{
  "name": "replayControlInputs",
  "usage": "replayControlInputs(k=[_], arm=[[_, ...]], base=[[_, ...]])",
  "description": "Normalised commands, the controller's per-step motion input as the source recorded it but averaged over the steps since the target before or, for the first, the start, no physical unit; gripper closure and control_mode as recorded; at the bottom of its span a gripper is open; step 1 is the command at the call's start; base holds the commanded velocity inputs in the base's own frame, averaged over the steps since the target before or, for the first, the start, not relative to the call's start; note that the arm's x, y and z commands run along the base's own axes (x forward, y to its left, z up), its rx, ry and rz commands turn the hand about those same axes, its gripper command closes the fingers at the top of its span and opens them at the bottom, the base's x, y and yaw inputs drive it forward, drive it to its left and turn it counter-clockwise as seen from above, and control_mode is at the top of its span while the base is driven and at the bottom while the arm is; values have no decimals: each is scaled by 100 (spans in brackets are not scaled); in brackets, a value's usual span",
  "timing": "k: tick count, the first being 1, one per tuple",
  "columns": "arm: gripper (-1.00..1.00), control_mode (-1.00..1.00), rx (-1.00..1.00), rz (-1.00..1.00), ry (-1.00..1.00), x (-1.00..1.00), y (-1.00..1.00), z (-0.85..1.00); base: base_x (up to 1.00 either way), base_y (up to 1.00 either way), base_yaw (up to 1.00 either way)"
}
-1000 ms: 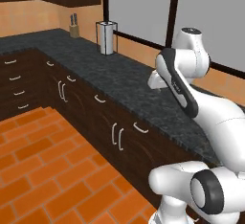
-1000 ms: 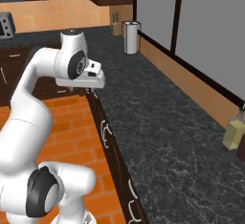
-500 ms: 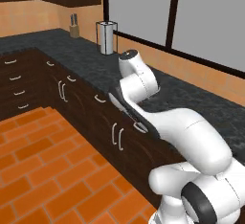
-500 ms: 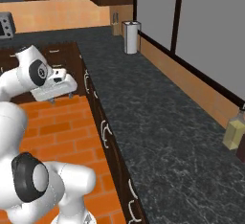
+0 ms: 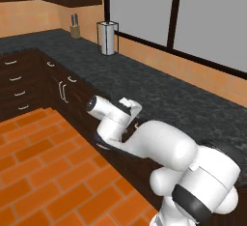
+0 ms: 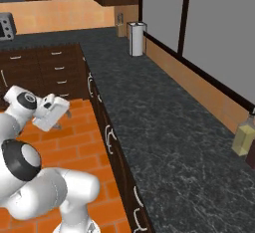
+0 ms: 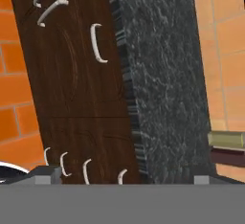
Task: Take a straw from the drawer in front and place it inside the glass cup on the dining counter.
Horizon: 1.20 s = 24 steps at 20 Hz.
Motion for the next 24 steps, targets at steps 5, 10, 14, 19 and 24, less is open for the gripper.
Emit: replayControlInputs(k=[5, 10, 14, 19, 24], arm=[[-100, -100, -34, 0, 0, 39, 0, -62], [-100, -100, -24, 0, 0, 35, -10, -50], [-100, -100, -15, 0, 0, 12, -31, -46], [-100, -100, -4, 0, -2, 14, -42, -28], [-100, -100, 0, 0, -8, 27, -35, -16]], base=[[0, 0, 0], [0, 0, 0], [0, 0, 0], [0, 0, 0], [0, 0, 0]])
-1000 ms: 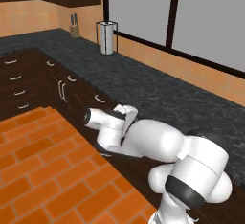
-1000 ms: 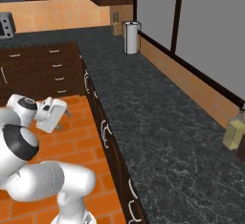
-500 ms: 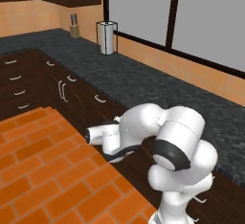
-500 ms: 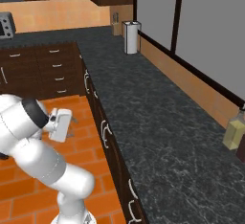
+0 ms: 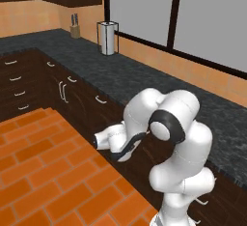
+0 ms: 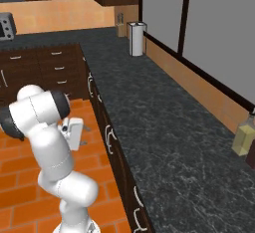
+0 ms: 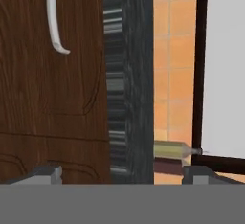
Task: Take a straw from the drawer in front and place it inside the glass cup on the dining counter.
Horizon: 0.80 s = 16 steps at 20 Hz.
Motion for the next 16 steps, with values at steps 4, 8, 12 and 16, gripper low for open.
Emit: replayControlInputs(k=[4, 8, 12, 16], arm=[[-100, -100, 0, 0, -1, 36, -41, -26], [-100, -100, 0, 0, 0, 37, -42, -20], [-100, -100, 0, 1, -2, 38, -27, -19], [-100, -100, 2, 3, -1, 42, -7, -29]], base=[[0, 0, 0], [0, 0, 0], [0, 0, 0], [0, 0, 0]])
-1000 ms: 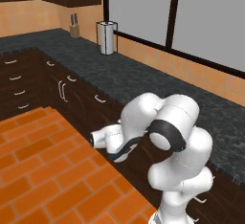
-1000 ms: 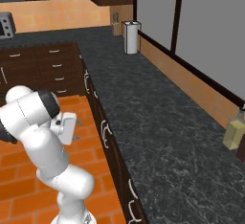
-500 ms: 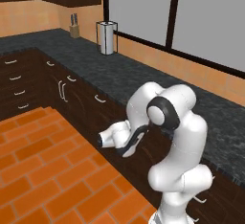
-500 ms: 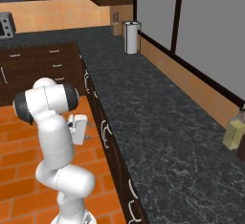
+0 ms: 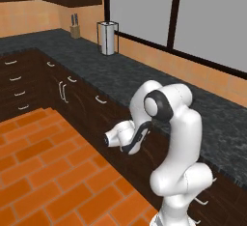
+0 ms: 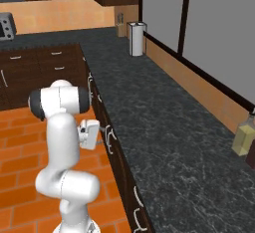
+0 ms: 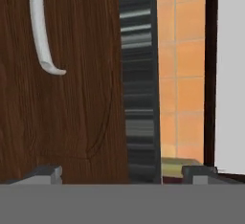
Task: Take a straw from the drawer in front and place it inside the glass cup on the dining counter.
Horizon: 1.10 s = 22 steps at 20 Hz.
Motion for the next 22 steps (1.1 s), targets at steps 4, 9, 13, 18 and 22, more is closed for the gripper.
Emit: replayControlInputs(k=[4, 9, 13, 18, 22], arm=[[-100, -100, 1, 3, -1, 48, -5, -32], [-100, -100, 0, 1, 0, 45, -12, -39], [-100, -100, 0, 0, 0, 42, -14, -44], [-100, -100, 0, 1, 0, 42, -15, -39], [-100, -100, 0, 2, 0, 46, -5, -41]], base=[[0, 0, 0], [0, 0, 0], [0, 0, 0], [0, 0, 0], [0, 0, 0]])
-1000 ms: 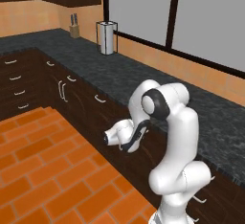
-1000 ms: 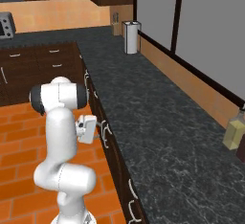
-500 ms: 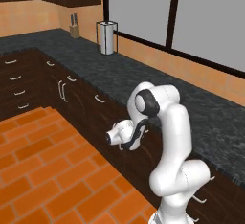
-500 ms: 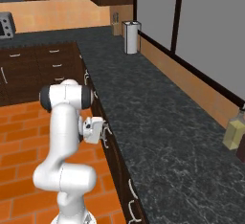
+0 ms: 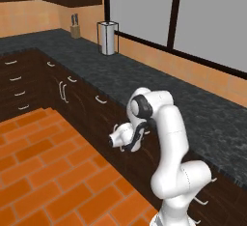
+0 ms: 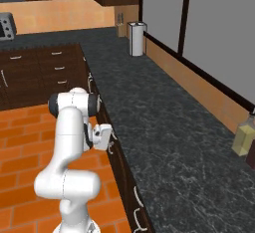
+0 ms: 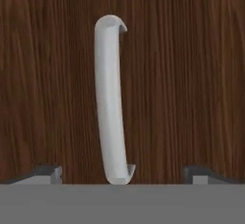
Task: Take a straw from the drawer in front and place it inside the glass cup on the dining counter.
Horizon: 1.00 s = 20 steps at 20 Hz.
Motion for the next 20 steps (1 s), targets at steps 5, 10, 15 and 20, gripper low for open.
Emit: replayControlInputs(k=[5, 10, 15, 20], arm=[[100, -100, 0, 2, 0, 46, 0, -37], [100, -100, 0, 1, -1, 18, -7, -20], [100, -100, 3, 8, 0, -34, 15, -3], [100, -100, 7, 12, 0, -65, 69, 0]], base=[[0, 0, 0], [0, 0, 0], [0, 0, 0], [0, 0, 0]])
